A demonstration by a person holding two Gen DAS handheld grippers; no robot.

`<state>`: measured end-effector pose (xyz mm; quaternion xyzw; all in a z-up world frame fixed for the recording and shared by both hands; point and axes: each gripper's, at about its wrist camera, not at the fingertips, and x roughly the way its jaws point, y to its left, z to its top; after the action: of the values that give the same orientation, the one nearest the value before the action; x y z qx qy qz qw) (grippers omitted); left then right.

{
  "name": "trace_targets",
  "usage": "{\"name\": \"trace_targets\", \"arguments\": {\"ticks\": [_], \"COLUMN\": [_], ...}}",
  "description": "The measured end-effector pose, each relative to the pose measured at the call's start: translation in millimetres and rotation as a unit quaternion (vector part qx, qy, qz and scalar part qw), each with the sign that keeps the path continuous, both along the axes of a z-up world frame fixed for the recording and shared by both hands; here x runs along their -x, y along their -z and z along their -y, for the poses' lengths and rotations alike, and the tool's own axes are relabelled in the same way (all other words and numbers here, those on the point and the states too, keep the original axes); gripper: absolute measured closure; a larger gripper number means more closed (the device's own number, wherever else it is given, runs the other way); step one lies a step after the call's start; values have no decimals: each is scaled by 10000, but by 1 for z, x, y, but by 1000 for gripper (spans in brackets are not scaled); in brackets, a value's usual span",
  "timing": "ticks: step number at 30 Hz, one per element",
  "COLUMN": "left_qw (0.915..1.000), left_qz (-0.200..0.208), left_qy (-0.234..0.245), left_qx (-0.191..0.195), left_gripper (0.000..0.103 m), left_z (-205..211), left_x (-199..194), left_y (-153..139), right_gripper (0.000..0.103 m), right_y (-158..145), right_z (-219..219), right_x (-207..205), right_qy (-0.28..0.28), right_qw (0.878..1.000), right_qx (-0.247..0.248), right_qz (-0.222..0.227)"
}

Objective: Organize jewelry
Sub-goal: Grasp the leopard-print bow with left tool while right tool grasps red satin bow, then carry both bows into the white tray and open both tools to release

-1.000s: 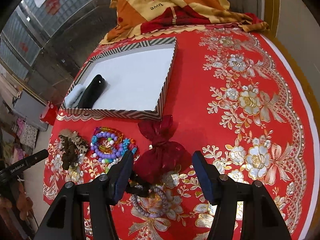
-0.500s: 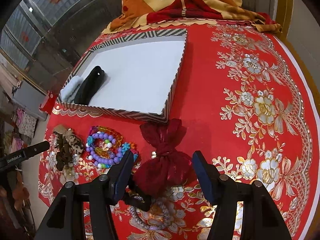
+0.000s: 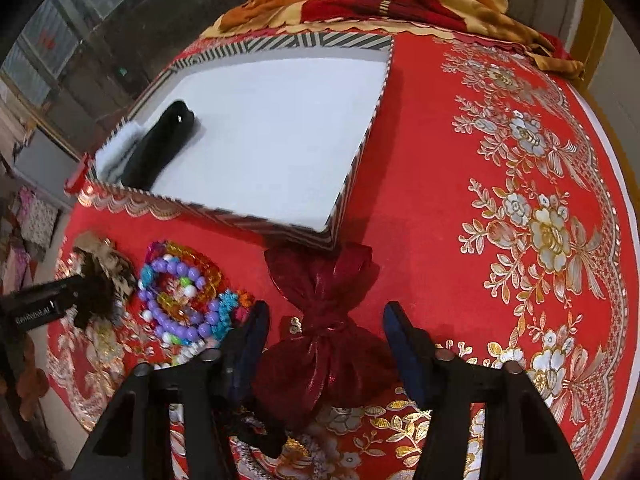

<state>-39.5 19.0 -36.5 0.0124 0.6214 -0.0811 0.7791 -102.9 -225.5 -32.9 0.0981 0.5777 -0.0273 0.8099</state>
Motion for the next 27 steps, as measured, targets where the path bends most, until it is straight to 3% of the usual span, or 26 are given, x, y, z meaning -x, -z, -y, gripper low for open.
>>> {"name": "trace_targets", "arguments": {"ticks": [3, 5, 10, 18, 27], "left_qw": [9999, 9996, 9991, 9971, 9918], "left_qz": [105, 145, 246, 476, 902], "left_qy": [126, 163, 222, 220, 379], "left_qx": [5, 171, 256, 554, 818], "left_gripper": [45, 68, 90, 92, 93], "left_z": [7, 7, 9, -2, -7], "left_x": [0, 0, 1, 11, 24], "left_y": [4, 5, 0, -30, -84], "right_gripper": [72, 82, 88, 88, 88], "right_y": [4, 4, -5, -51, -86], "right_z": [0, 1, 8, 23, 14], "right_x": [5, 7, 18, 45, 36], "right_qy": [-60, -97, 60, 271, 201], "right_qw": [10000, 9999, 9996, 9965, 9909], "right_qx": [11, 33, -195, -325, -596], "right_qz": [37, 60, 204, 716, 1194]}}
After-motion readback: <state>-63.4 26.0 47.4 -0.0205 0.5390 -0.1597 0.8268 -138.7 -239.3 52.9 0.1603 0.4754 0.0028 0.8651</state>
